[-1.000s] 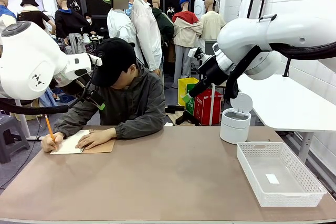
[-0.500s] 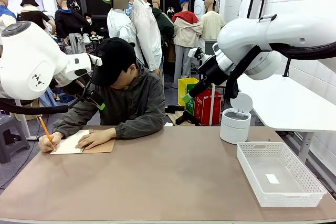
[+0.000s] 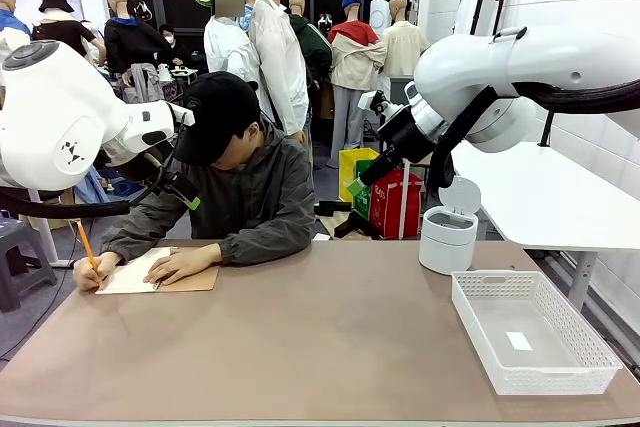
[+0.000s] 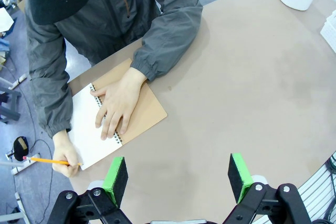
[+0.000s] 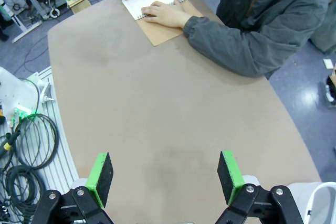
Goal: Sort the paper based on its condition.
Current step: If a person hands you a paper, place it in the Organizing basket , and if it's crumpled, put it in the Trash can.
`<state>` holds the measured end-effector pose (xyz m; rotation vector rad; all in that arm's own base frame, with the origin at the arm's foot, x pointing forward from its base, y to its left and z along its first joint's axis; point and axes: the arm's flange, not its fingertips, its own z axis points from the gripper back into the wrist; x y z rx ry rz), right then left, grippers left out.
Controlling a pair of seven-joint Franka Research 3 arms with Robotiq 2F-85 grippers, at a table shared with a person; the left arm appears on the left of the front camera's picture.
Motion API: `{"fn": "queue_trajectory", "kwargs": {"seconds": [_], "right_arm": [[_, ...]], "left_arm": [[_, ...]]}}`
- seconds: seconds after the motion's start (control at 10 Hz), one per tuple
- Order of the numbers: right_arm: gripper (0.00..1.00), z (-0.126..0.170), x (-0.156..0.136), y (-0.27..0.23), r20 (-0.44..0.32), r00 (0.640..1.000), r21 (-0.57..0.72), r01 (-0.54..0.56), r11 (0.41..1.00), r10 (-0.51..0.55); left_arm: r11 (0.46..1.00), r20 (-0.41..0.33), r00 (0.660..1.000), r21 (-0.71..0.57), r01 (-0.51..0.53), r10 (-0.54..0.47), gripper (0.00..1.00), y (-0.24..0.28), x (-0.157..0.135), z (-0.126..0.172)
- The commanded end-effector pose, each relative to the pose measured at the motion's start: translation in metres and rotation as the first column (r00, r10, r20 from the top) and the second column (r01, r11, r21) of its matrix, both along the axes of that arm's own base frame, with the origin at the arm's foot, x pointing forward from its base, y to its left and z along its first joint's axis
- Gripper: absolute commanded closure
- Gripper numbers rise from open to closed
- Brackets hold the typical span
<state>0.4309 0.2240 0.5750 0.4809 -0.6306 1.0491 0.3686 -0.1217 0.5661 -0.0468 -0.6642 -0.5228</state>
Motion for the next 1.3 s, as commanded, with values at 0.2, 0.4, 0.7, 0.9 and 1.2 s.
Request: {"fn": "queue_trajectory", "kwargs": {"seconds": [0.2,0.4,0.7,0.9,1.2], "right_arm": [[0.00,-0.0015,0.0004,0.0001,-0.003,1.000,-0.009,0.007,1.000,-0.007],[0.00,-0.0015,0.0004,0.0001,-0.003,1.000,-0.009,0.007,1.000,-0.007],[0.00,-0.0015,0.0004,0.0001,-0.003,1.000,-0.009,0.007,1.000,-0.007],[0.00,-0.0015,0.0004,0.0001,-0.003,1.000,-0.009,0.007,1.000,-0.007],[0.00,-0.0015,0.0004,0.0001,-0.003,1.000,-0.009,0.007,1.000,-0.007]], "left_arm": [[1.000,-0.006,1.000,-0.001,-0.002,0.002,0.00,0.0012,-0.0001,0.0010],[1.000,-0.006,1.000,-0.001,-0.002,0.002,0.00,0.0012,-0.0001,0.0010],[1.000,-0.006,1.000,-0.001,-0.002,0.002,0.00,0.0012,-0.0001,0.0010],[1.000,-0.006,1.000,-0.001,-0.002,0.002,0.00,0.0012,-0.0001,0.0010],[1.000,-0.006,1.000,-0.001,-0.002,0.002,0.00,0.0012,-0.0001,0.0010]]}}
